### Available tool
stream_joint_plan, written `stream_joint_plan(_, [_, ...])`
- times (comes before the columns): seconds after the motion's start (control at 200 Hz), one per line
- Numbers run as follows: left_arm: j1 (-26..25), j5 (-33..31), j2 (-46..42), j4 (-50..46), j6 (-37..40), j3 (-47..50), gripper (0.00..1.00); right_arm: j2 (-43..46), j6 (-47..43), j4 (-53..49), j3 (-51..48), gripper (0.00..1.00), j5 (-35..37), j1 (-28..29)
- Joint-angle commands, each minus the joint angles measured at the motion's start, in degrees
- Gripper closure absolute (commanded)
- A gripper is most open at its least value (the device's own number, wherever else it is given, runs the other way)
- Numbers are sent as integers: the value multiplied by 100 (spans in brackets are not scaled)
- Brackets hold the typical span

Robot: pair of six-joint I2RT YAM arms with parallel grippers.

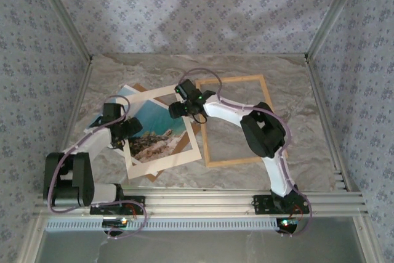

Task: Put the photo into the frame

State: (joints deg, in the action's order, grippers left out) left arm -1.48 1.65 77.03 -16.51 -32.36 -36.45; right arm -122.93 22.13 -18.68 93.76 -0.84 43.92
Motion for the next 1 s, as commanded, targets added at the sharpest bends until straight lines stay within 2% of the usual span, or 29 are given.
stream_joint_plan(0.0, [50,103,111,352,112,-161,9,-317,227,-265,397,26,-33,-73])
stream_joint_plan(0.435, [38,514,411,903,54,179,10,-929,514,-395,761,27,-616,-239])
stream_joint_plan(0.995, [38,645,459,1115,72,481,11,-486,804,381,337,32,-2148,-671])
